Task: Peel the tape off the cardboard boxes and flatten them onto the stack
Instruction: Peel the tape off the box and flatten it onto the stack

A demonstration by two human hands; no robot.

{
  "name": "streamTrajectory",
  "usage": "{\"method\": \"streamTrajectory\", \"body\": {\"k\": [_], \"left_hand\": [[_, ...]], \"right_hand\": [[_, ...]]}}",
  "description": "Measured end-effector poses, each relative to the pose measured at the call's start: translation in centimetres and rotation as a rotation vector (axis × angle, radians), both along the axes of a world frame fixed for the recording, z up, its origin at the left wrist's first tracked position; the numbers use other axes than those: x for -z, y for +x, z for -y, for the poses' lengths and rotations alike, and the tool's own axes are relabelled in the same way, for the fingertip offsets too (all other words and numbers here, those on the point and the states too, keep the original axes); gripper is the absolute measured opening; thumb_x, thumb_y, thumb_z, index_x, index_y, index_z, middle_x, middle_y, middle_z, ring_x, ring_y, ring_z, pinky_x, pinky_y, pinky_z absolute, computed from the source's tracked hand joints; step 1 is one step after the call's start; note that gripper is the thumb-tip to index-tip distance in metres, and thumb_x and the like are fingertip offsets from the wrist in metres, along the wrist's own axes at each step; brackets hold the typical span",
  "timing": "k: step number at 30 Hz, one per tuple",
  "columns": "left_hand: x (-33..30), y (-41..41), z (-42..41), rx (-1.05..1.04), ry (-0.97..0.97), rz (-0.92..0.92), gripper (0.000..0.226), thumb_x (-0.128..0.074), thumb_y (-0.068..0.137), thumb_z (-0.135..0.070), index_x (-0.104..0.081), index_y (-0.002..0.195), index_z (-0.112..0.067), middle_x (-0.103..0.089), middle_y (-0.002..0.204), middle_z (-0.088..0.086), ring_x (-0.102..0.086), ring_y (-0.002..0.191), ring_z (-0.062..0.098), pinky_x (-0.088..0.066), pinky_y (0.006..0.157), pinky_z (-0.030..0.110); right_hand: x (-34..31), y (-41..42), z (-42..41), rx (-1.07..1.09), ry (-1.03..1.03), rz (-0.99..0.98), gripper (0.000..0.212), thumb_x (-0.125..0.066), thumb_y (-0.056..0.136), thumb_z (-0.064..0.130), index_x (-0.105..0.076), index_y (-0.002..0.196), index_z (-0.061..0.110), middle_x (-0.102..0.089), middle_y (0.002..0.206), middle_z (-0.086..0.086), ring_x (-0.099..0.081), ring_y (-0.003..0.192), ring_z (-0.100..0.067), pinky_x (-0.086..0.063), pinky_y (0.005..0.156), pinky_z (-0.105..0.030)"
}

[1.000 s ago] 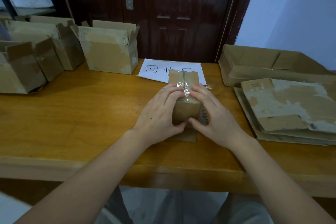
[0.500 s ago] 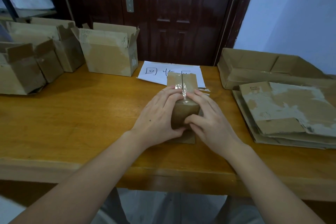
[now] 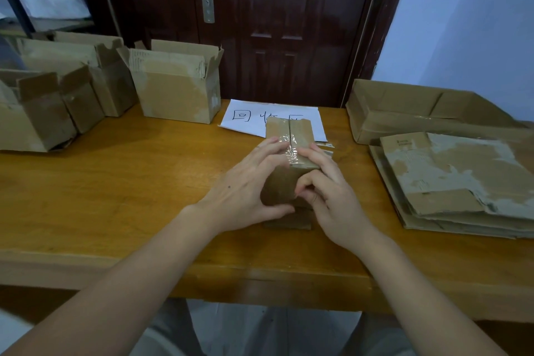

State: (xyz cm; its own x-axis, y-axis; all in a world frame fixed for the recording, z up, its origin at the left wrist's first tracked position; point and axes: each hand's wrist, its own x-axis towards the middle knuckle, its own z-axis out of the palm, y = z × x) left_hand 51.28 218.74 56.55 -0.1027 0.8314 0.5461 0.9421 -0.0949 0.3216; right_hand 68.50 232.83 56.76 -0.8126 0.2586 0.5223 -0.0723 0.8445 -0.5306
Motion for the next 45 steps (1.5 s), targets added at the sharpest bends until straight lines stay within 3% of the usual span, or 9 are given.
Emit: {"method": "streamTrajectory", "body": {"k": [4,8,15,20,26,32,35,38,45], "left_hand": [[-0.4,-0.1,0.1,-0.031,-0.013,-0.015,0.037,-0.053,0.095,-0.066,-0.050,0.118,-0.037,-0.029,0.167,-0.007,-0.010,0.158,0.007,-0.034,0.116,0.042],[-0.4,0.0,0.2,-0.029,-0.064,-0.087,0.032,-0.065,0.088,-0.061,-0.057,0.107,-0.037,-0.025,0.169,0.000,-0.007,0.159,0.015,-0.033,0.116,0.045],[-0.7,1.3,0.0,-0.100,0.034,-0.040,0.010,-0.068,0.089,-0.031,-0.071,0.098,-0.028,-0.046,0.158,0.006,-0.027,0.154,0.024,-0.032,0.115,0.044],[-0.7,1.6,0.1,-0.117,-0.009,-0.089,0.006,-0.061,0.095,-0.031,-0.062,0.098,-0.025,-0.043,0.159,0.012,-0.023,0.156,0.029,-0.027,0.115,0.044],[-0.6,1.3,0.4,-0.116,-0.008,-0.108,0.009,-0.061,0.096,-0.035,-0.060,0.097,-0.026,-0.043,0.160,0.010,-0.022,0.156,0.026,-0.030,0.115,0.042],[-0.7,1.4,0.2,-0.112,-0.009,-0.110,0.016,-0.068,0.090,-0.039,-0.062,0.099,-0.027,-0.043,0.160,0.007,-0.024,0.156,0.024,-0.033,0.116,0.042],[-0.7,1.2,0.5,-0.090,-0.028,-0.110,0.024,-0.071,0.088,-0.044,-0.062,0.102,-0.028,-0.040,0.163,0.005,-0.020,0.157,0.021,-0.035,0.117,0.044],[-1.0,1.2,0.7,-0.089,-0.020,-0.067,0.021,-0.057,0.098,-0.052,-0.059,0.106,-0.033,-0.036,0.165,0.000,-0.015,0.158,0.014,-0.027,0.118,0.039],[-1.2,1.1,0.2,-0.100,-0.009,-0.056,0.010,-0.051,0.104,-0.030,-0.060,0.107,-0.027,-0.043,0.160,0.007,-0.026,0.155,0.026,-0.041,0.115,0.050]], "right_hand": [[-0.7,0.5,-0.2,-0.046,-0.068,0.032,0.019,-0.062,0.095,0.002,-0.066,0.091,0.020,-0.040,0.158,0.004,-0.016,0.155,-0.012,-0.029,0.122,-0.047],[-0.9,0.8,0.0,-0.049,-0.098,0.058,0.021,-0.067,0.092,0.001,-0.070,0.089,0.021,-0.037,0.159,0.007,-0.013,0.155,-0.010,-0.030,0.122,-0.045],[-1.3,1.0,0.1,-0.051,-0.137,0.074,0.026,-0.073,0.087,0.007,-0.069,0.096,0.030,-0.037,0.158,0.016,-0.013,0.154,-0.004,-0.025,0.121,-0.035],[-1.6,0.7,0.0,0.012,-0.181,-0.003,0.016,-0.068,0.092,0.032,-0.064,0.108,0.033,-0.048,0.151,0.021,-0.026,0.149,0.000,-0.029,0.120,-0.036],[-0.8,0.0,-0.2,0.066,0.057,-0.047,0.012,-0.075,0.088,0.017,-0.079,0.098,0.022,-0.055,0.147,0.003,-0.031,0.149,-0.011,-0.031,0.121,-0.034],[0.0,-0.3,0.1,0.094,0.277,-0.002,0.017,-0.055,0.098,0.018,-0.071,0.103,0.015,-0.045,0.152,-0.006,-0.025,0.151,-0.022,-0.034,0.117,-0.038],[0.3,-0.8,0.4,0.093,0.232,-0.037,0.013,-0.051,0.101,0.014,-0.064,0.102,0.016,-0.043,0.151,-0.005,-0.025,0.151,-0.021,-0.034,0.118,-0.039],[0.3,-0.7,0.1,0.066,0.095,-0.076,0.015,-0.048,0.103,0.013,-0.057,0.103,0.024,-0.047,0.151,-0.001,-0.026,0.151,-0.015,-0.034,0.119,-0.047],[-0.7,-0.1,0.0,0.043,0.013,-0.040,0.021,-0.063,0.097,0.025,-0.056,0.111,0.039,-0.045,0.154,0.012,-0.024,0.151,-0.005,-0.029,0.120,-0.041]]}}
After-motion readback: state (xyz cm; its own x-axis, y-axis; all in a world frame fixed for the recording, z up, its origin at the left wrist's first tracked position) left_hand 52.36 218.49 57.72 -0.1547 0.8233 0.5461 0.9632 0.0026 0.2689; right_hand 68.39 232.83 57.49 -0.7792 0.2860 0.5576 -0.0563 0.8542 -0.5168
